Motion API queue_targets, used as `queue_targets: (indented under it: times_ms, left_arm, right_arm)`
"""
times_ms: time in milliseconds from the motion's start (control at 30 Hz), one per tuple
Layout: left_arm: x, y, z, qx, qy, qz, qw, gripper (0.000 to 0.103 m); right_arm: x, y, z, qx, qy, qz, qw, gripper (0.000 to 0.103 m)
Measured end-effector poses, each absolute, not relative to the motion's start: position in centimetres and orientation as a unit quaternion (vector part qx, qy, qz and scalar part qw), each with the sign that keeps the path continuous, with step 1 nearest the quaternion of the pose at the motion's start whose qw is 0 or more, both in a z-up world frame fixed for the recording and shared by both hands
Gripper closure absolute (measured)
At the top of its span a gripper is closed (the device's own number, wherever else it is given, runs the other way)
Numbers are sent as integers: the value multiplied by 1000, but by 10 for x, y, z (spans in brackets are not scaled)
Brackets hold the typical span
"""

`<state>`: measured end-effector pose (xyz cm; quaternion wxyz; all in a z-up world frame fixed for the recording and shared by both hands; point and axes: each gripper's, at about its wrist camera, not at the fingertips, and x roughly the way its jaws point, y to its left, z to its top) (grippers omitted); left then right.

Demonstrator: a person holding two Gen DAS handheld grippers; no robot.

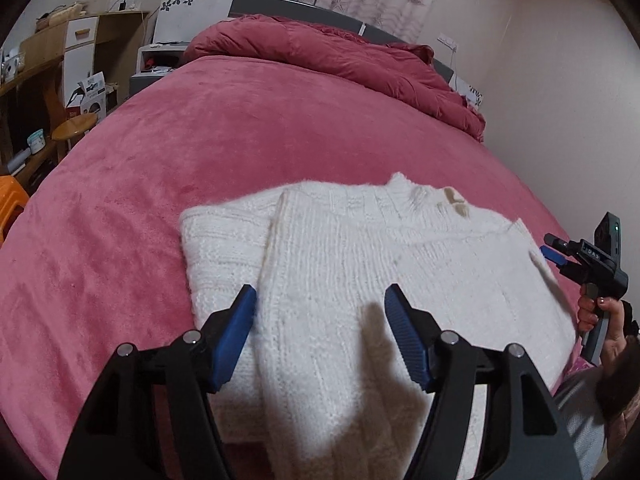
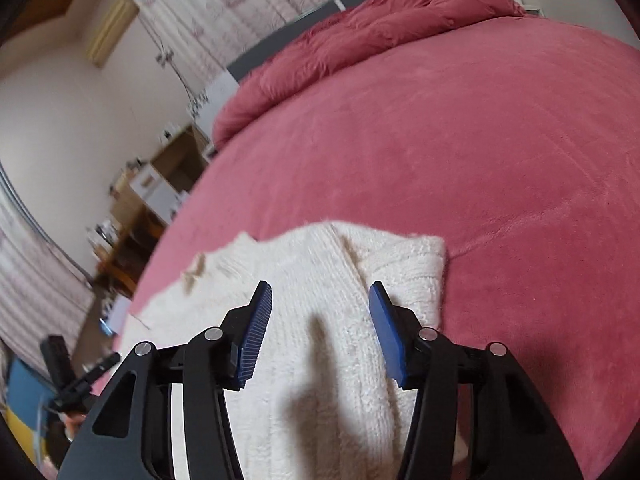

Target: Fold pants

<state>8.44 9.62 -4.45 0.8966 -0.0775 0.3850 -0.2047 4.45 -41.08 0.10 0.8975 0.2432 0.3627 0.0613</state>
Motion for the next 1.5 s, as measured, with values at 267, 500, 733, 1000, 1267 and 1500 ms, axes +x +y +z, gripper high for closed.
queue_targets:
  times_ms: [267,500,733,1000,1267,1500]
  left_arm:
    - [79,91,-48,-56,392,-196,897,37]
    - [80,104,-46,-102,405,-222,881,37]
    - [84,98,-40,-44,434,-266,859,42]
    - [101,93,-48,-94,435,-268,854,88]
    - [77,103,-15,-131,330,-268,896,96]
    - [106,110,-36,-163,353,-203,899,96]
  right_arm:
    - [47,-396,-10,184,404,51,895,52]
    - [44,-392,-17,189,421,79,883,52]
    - [46,-403,-23,226,429,86,870,60]
    - [48,-388,-24,186,435,85,877,92]
    - [34,-387,11,178,349,76,917,96]
    - [60,-399,2,199,359,25,912,97]
